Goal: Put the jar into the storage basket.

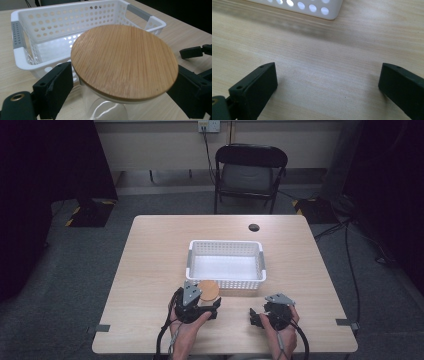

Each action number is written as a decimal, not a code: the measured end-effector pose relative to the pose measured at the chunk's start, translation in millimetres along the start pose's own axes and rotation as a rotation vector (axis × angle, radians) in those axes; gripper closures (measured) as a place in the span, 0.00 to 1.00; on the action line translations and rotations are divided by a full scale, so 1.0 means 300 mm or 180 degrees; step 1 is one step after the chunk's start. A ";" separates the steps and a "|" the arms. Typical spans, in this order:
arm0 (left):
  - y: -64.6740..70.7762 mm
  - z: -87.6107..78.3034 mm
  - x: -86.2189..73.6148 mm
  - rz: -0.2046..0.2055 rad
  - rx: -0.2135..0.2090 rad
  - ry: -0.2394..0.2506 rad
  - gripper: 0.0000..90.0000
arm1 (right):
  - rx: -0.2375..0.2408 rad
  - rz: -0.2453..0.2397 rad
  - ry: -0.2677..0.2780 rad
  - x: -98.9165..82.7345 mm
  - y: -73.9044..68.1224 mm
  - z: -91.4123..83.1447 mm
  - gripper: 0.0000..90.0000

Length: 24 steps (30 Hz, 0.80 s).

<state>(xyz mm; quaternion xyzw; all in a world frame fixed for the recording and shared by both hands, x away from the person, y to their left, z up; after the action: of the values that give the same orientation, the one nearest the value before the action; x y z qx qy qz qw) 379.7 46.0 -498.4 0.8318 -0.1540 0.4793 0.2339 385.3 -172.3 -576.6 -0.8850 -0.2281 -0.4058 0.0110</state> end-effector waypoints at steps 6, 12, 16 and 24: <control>-0.009 0.016 -0.015 0.0005 0.0036 -0.0019 0.16 | 0.0000 0.0000 0.0000 0.000 0.000 0.000 0.01; -0.007 0.026 -0.014 0.0055 0.0039 0.0002 0.20 | 0.0000 0.0000 0.0000 0.000 0.000 0.000 0.01; -0.006 0.034 -0.018 0.0055 0.0011 -0.0035 0.26 | 0.0000 -0.0001 0.0000 0.000 0.000 0.000 0.01; -0.002 0.040 -0.021 0.0177 0.0070 -0.0028 0.29 | 0.0000 0.0000 0.0000 0.000 0.000 0.000 0.01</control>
<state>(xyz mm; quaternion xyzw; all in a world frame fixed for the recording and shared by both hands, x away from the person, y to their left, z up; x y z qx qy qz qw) 385.4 40.2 -509.0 0.8317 -0.1728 0.4837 0.2106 385.3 -172.4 -576.6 -0.8850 -0.2281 -0.4058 0.0110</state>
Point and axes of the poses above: each handheld gripper's, and its own axes: z roughly forward along the jaws, x roughly out of its top, y roughly to its right, the point moved 8 cm from there along z, roughly forward along the jaws, and after that the axes turned 12 degrees about -z, right-handed, at the moved point
